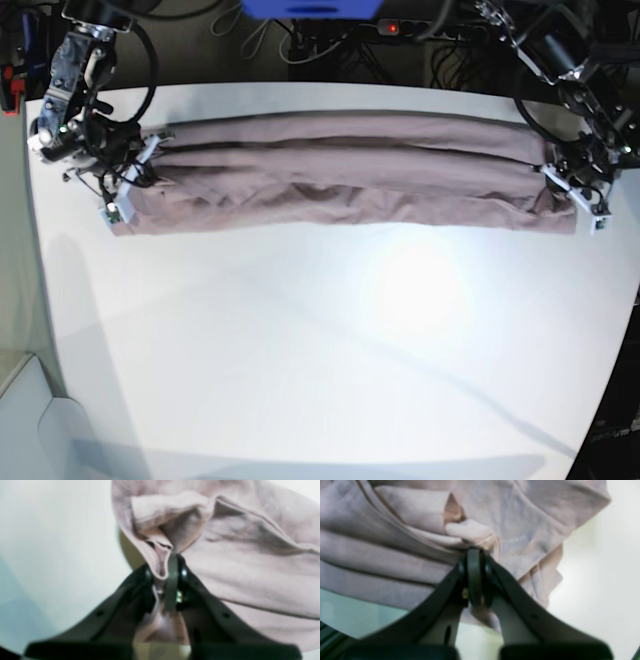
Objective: Layout the t-shirt on the table in an organized manner, then fold the t-shirt properly
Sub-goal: 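Regrasp the strip end with the left gripper and tighten the strip, then lift the strip end with the left gripper and fold it toward the right gripper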
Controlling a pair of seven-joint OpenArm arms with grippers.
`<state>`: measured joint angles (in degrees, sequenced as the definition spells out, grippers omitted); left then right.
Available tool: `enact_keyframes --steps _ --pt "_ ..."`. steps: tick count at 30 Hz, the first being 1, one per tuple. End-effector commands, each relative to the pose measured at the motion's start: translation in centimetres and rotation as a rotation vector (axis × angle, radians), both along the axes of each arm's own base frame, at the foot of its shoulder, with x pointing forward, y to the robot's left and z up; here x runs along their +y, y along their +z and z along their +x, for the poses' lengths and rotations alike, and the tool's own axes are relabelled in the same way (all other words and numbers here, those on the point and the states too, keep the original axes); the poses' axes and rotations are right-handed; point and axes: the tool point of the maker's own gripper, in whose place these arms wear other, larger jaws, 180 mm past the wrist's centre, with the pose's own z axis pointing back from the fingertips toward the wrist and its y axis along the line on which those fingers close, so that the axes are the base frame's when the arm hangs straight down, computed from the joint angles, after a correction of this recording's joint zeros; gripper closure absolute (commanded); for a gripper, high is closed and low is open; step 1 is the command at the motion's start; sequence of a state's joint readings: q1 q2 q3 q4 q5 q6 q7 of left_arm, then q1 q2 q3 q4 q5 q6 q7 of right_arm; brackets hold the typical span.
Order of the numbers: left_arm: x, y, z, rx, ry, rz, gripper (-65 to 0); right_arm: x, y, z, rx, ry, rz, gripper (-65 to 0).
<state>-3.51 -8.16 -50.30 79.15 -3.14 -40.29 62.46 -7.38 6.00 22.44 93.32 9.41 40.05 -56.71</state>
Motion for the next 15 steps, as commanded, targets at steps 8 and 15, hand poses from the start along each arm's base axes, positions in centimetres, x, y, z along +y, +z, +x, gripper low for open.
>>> enact_keyframes --steps 8,15 --pt "1.0 5.8 2.4 -0.093 -0.046 0.169 -0.1 -0.7 -0.3 -0.6 0.038 0.002 -0.037 0.0" --pt "-0.8 9.3 3.6 -0.198 -0.069 0.227 0.0 -0.7 -0.3 -0.6 0.038 0.002 -0.037 0.0"
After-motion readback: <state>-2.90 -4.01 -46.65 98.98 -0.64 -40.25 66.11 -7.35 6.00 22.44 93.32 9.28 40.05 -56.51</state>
